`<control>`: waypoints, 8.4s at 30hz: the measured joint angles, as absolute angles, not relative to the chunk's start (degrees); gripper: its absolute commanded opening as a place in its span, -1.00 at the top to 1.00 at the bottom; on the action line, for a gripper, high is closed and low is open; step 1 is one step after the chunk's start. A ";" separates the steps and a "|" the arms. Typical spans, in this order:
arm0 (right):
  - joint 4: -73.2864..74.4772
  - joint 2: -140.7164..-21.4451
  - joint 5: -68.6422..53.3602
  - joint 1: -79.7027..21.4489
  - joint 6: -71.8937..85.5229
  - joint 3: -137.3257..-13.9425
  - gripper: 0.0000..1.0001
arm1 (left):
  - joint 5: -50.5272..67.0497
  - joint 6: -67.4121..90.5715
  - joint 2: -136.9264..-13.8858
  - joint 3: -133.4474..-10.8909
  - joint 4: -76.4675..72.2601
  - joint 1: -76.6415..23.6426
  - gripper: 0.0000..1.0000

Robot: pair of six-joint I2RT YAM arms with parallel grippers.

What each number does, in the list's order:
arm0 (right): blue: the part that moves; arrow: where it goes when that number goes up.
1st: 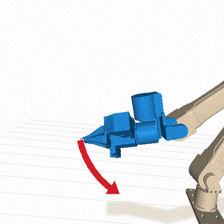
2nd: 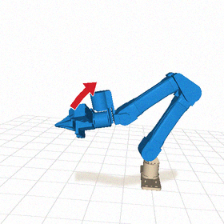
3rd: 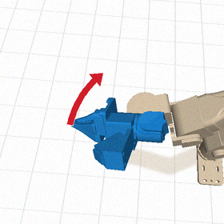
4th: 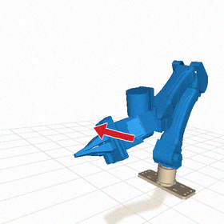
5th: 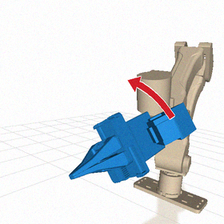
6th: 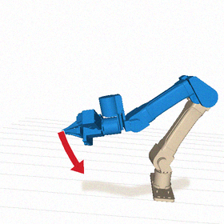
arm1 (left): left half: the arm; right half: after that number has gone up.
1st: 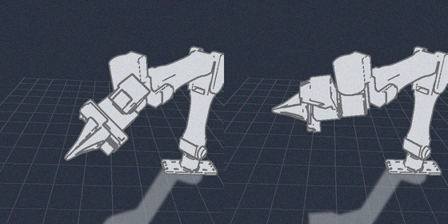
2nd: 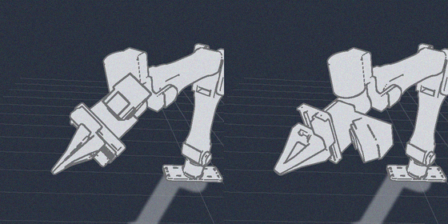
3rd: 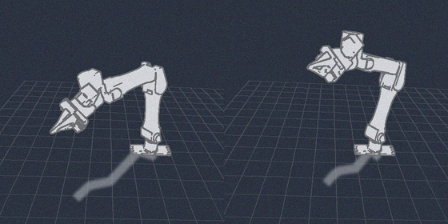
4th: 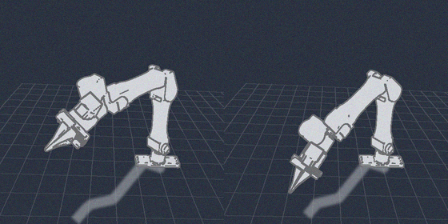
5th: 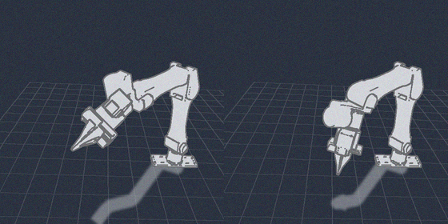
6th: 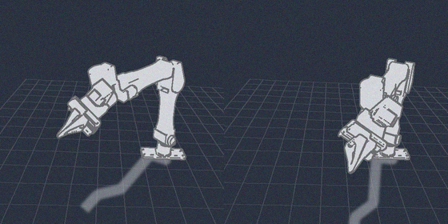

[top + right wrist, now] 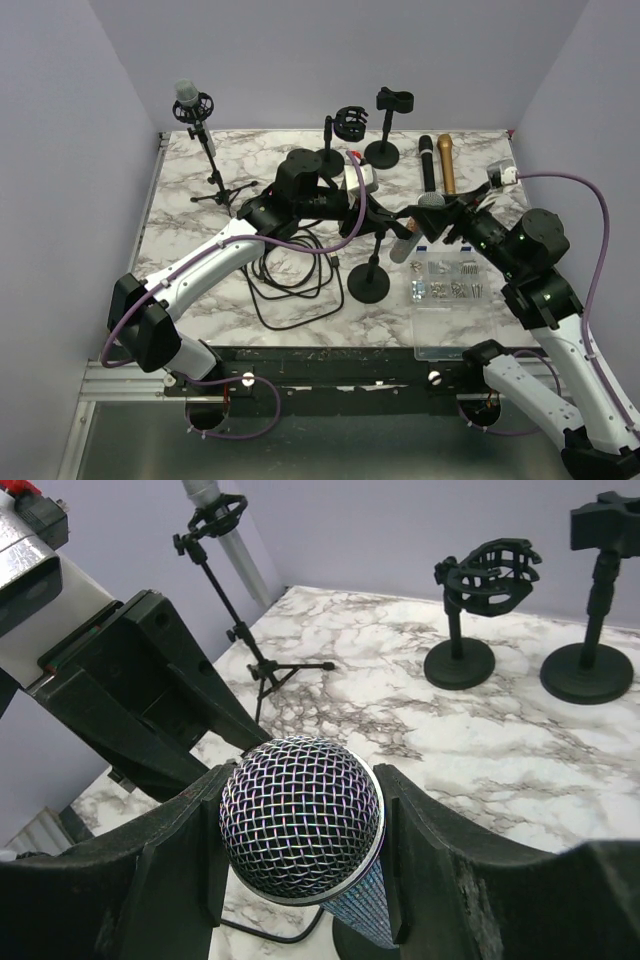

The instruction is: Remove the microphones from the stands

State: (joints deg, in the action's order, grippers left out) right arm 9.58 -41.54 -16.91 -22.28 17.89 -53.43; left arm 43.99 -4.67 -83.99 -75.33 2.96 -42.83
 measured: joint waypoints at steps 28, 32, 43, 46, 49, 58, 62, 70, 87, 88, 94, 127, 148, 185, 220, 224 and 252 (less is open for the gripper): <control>20.73 -30.98 0.75 -22.28 16.82 -53.19 0.99 | 36.99 -1.78 -81.78 -75.68 8.58 -44.03 -0.97; 20.75 -31.46 2.00 -22.28 16.88 -53.15 0.99 | 33.67 -0.67 -78.56 -76.49 9.78 -44.38 -0.97; 22.70 -38.61 9.87 -22.28 19.44 -52.80 0.99 | 10.59 4.19 -66.08 -80.51 19.70 -44.38 -0.97; 22.79 -41.23 12.56 -22.28 20.25 -52.71 0.99 | 4.75 4.43 -62.24 -81.30 23.51 -44.38 -0.97; 22.81 -44.60 15.38 -22.28 20.97 -52.66 0.99 | 0.95 4.40 -58.08 -81.17 26.46 -44.38 -0.97; 24.21 -57.12 25.21 -22.28 21.61 -59.11 0.99 | -8.69 1.32 -40.97 -71.42 27.64 -44.38 -0.97; 23.99 -62.78 28.91 -22.28 21.50 -64.62 0.99 | -13.30 -0.75 -37.65 -64.95 25.80 -44.38 -0.97; 20.45 -79.18 41.28 -21.58 15.70 -74.87 0.99 | -17.15 -1.89 -35.79 -58.39 23.27 -43.90 -0.97; 14.83 -109.21 44.40 -5.72 8.38 -91.92 0.99 | -20.27 -3.64 -34.35 -55.90 18.68 -42.44 -0.97; 14.52 -111.57 44.25 -5.74 8.08 -93.93 0.99 | -20.49 -3.70 -34.35 -55.72 18.37 -42.44 -0.97; 13.47 -123.22 44.05 -5.72 5.52 -104.25 0.99 | -22.26 -4.91 -34.81 -54.57 16.97 -42.44 -0.97; 11.73 -152.42 22.70 3.57 -1.80 -133.10 0.22 | -23.55 -6.15 -42.70 -52.56 15.07 -40.12 -0.97; 13.28 -153.12 18.52 3.88 1.58 -133.84 -0.40 | -23.24 -4.95 -43.90 -52.56 15.55 -39.48 -0.97; 6.35 -84.23 -23.00 3.88 35.97 -66.00 -0.94 | -16.27 -0.16 -43.88 -53.32 16.97 -39.48 -0.97; 30.76 -63.35 -12.43 -29.89 22.81 -75.24 -0.65 | -12.40 2.20 -44.62 -54.00 18.55 -39.48 -0.97; 31.66 -64.86 -7.38 -34.26 20.84 -75.26 -0.48 | -12.40 2.20 -44.64 -54.00 18.55 -39.48 -0.97; 24.58 -69.14 14.24 -43.20 17.34 -66.15 -0.25 | -12.45 2.15 -44.64 -54.00 18.55 -39.46 -0.97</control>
State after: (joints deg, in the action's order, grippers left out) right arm 24.58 -69.14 14.24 -43.20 17.34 -66.15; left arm -12.45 2.15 -44.64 -54.00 18.55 -39.46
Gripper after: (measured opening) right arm 0.618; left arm 0.979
